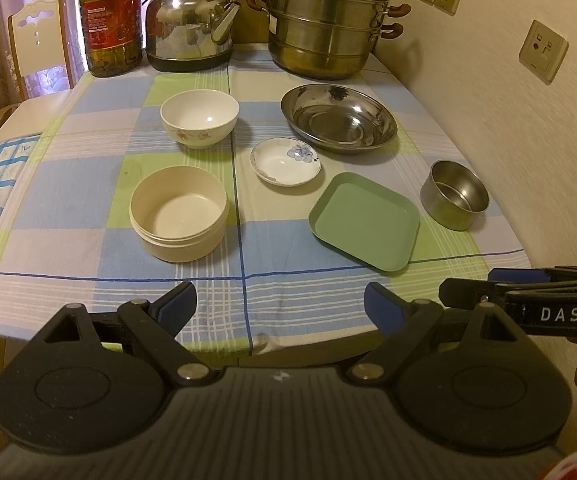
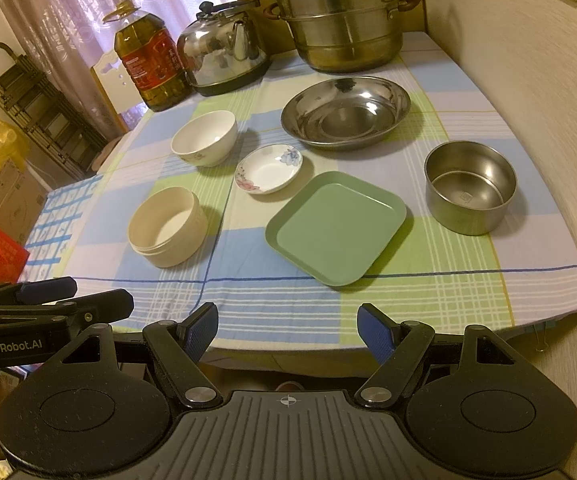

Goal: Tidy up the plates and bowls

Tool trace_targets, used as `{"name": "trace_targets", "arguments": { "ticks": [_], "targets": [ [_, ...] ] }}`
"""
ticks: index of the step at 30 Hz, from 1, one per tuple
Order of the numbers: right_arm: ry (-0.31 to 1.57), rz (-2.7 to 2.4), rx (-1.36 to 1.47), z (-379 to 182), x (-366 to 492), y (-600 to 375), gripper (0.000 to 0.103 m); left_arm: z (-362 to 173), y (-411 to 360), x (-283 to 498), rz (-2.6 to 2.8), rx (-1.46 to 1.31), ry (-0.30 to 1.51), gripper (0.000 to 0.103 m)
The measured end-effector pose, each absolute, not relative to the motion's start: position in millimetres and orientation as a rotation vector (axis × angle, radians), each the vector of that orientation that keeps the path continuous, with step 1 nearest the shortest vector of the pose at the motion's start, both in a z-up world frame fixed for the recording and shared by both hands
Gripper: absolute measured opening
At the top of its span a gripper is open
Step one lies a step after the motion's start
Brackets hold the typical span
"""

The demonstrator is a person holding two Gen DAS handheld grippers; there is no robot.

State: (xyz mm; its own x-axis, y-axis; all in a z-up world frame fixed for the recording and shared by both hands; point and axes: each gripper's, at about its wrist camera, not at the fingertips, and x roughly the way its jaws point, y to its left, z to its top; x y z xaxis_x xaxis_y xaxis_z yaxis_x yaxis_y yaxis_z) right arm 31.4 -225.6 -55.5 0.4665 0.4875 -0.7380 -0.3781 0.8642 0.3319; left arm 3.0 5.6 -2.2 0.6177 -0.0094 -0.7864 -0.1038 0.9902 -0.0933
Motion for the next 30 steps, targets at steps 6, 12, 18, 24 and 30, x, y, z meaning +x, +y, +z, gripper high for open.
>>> {"name": "trace_targets", "arguments": {
  "ticks": [6,12,18,24,30],
  "targets": [
    [0.945,0.533,0.127,-54.3,31.7,-224.0,0.076,-1.8,6.3,3.1,0.054,-0.136,0.904,0.090],
    [0.945,0.533,0.127,-55.1,31.6,-222.8,0.076,-1.3,6.7,2.7,0.052,-0.138,0.906,0.090],
    [0.944,0.532,0.126,-55.1,31.5,-222.7,0.076,-0.5,5.9,1.5,0.052,-0.139,0.906,0.090],
    [0.944,0.533,0.126,-55.0,31.3,-223.0,0.076,-0.4,6.1,1.3,0.052,-0.141,0.906,0.090],
    [0.945,0.532,0.126,-55.1,31.5,-222.4,0.076,-0.6,6.2,1.0,0.051,-0.142,0.906,0.090]
  ]
}}
